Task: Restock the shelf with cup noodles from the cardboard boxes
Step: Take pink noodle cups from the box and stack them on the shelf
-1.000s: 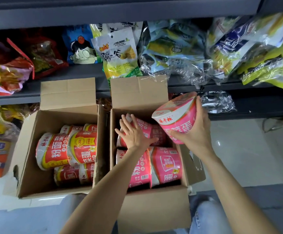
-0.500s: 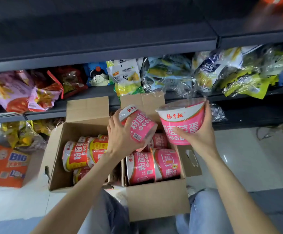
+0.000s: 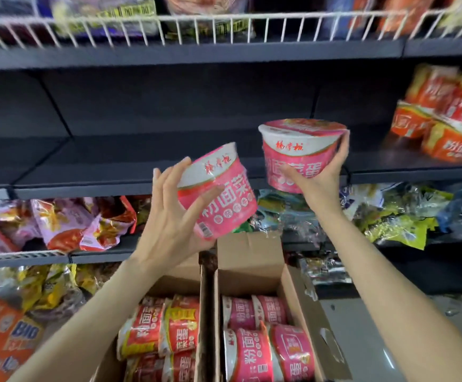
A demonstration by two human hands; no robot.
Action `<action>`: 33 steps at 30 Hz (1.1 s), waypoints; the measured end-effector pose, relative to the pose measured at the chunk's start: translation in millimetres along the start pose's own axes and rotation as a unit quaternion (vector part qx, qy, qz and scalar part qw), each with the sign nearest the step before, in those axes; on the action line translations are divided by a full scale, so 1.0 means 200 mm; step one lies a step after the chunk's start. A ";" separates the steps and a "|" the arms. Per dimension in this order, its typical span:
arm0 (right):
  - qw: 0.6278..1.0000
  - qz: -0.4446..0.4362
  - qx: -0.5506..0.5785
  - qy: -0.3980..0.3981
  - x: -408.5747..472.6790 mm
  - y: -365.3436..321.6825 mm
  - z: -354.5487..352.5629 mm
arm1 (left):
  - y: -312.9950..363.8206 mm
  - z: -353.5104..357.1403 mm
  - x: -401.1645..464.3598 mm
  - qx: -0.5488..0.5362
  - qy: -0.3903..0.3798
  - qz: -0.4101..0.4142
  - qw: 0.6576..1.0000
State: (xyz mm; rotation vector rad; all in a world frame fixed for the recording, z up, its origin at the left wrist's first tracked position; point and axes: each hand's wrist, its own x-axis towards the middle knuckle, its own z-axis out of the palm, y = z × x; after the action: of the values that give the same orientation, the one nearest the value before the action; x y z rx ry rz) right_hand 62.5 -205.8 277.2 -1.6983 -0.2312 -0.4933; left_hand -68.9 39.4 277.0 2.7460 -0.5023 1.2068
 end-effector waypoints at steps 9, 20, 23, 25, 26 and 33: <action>0.986 0.107 -0.125 0.019 0.35 0.36 0.23 | -0.09 0.28 0.32 0.057 -0.003 0.072 0.996; 0.981 -0.056 0.015 -0.187 -0.06 -0.13 0.04 | 0.11 0.28 0.51 0.096 0.048 0.241 0.964; 0.991 -0.091 0.034 -0.096 0.02 -0.16 0.01 | 0.14 0.28 0.59 0.095 0.080 0.199 0.972; 0.992 -0.117 0.010 -0.041 0.11 -0.17 0.00 | 0.16 0.32 0.59 0.033 0.097 0.114 0.988; 0.992 -0.125 -0.006 -0.023 0.16 -0.15 -0.01 | 0.16 0.36 0.58 -0.012 0.093 0.067 0.993; 0.993 -0.107 -0.037 -0.035 0.48 0.06 0.03 | 0.13 0.65 0.61 -0.320 -0.105 -0.284 0.898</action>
State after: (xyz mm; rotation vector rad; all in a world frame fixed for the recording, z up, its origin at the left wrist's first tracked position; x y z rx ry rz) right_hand 154.8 -214.0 308.9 -1.7747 -0.4553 -0.6077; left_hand 90.3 -46.3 276.4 2.2017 -0.0605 0.4831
